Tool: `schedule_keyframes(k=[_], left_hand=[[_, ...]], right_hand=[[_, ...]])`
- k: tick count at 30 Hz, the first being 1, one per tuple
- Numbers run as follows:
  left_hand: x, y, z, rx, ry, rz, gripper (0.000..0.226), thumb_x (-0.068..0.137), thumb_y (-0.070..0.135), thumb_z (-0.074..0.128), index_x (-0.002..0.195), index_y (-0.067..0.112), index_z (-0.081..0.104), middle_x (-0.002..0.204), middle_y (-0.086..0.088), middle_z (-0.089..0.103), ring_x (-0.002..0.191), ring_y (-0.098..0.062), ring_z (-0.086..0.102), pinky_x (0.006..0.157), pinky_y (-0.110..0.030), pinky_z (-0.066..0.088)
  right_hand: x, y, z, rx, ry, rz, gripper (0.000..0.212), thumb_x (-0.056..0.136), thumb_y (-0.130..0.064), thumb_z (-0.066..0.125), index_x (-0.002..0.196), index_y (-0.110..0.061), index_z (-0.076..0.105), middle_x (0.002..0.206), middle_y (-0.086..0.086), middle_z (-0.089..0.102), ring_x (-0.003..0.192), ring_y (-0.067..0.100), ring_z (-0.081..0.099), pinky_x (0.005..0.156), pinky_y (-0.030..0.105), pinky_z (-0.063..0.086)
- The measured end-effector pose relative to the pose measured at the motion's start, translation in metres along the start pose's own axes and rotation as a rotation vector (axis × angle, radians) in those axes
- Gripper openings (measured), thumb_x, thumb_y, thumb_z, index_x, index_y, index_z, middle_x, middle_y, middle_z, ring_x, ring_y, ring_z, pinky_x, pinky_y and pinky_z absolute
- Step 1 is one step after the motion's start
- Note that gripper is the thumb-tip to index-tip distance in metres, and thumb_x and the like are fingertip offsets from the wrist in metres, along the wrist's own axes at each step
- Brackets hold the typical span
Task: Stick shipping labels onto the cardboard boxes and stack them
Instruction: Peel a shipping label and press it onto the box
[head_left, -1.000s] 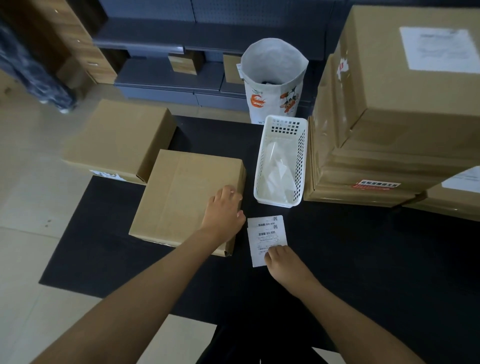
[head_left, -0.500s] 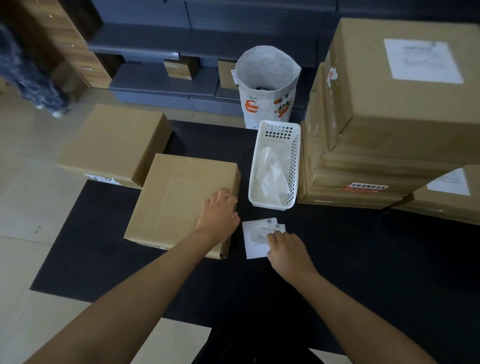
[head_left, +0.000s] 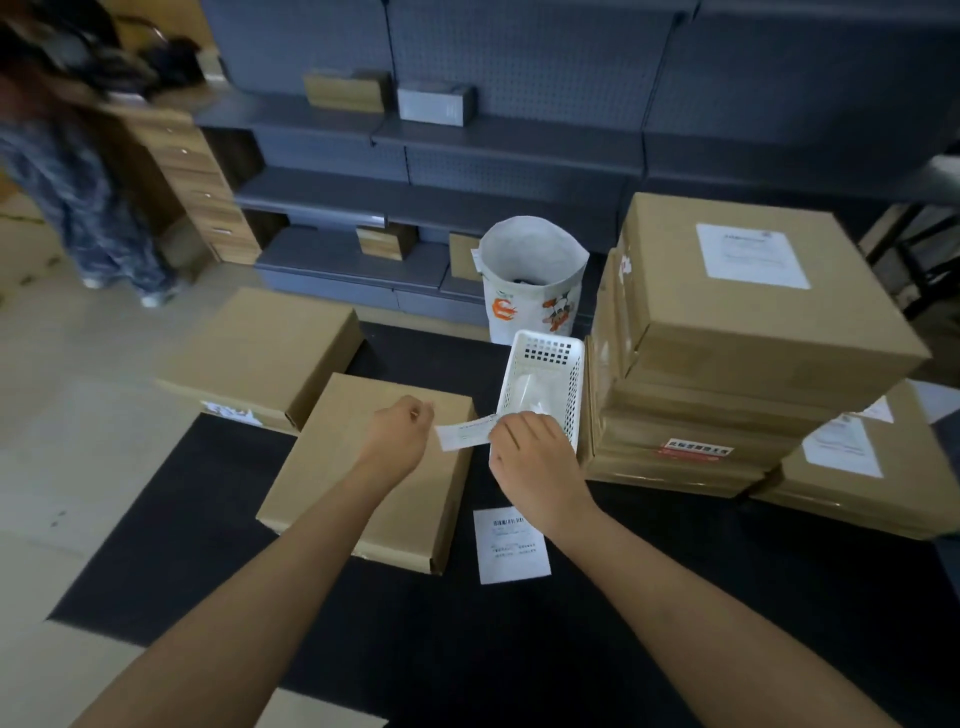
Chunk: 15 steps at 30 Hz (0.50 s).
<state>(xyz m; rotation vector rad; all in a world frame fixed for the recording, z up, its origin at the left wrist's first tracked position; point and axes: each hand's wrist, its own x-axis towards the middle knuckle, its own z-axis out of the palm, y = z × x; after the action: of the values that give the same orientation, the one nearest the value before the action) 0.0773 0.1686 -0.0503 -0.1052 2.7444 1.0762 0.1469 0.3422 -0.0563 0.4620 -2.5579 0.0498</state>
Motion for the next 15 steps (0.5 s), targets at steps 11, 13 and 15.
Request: schedule_keyframes(k=[11,13,15], left_hand=[[0.031,-0.042,-0.054,-0.562,-0.026,-0.11,0.018,0.094,0.013,0.057,0.112,0.016,0.053,0.102,-0.009,0.064,0.088,-0.019,0.063,0.075,-0.031,0.051],[0.048,-0.063,-0.069,-0.554,-0.007,-0.113,0.02,0.092,0.014,0.06,0.11,0.018,0.054,0.1,-0.009,0.064,0.085,-0.02,0.063,0.072,-0.032,0.051],[0.065,-0.08,-0.086,-0.561,-0.032,-0.104,0.02,0.092,0.012,0.059,0.11,0.018,0.052,0.096,-0.007,0.062,0.084,-0.022,0.061,0.07,-0.028,0.049]], right_hand=[[0.032,-0.053,0.031,0.313,-0.139,0.226,0.022,0.082,-0.012,0.069,0.104,-0.015,0.069,0.119,0.003,0.062,0.108,0.021,0.057,0.094,0.035,0.048],[0.043,-0.068,0.039,0.527,-0.206,0.525,0.029,0.093,-0.015,0.058,0.122,-0.015,0.06,0.127,0.001,0.053,0.115,0.016,0.05,0.102,0.031,0.043],[0.061,-0.083,0.043,0.755,-0.258,0.86,0.033,0.098,-0.022,0.051,0.13,-0.014,0.053,0.128,0.002,0.052,0.113,0.014,0.051,0.098,0.027,0.042]])
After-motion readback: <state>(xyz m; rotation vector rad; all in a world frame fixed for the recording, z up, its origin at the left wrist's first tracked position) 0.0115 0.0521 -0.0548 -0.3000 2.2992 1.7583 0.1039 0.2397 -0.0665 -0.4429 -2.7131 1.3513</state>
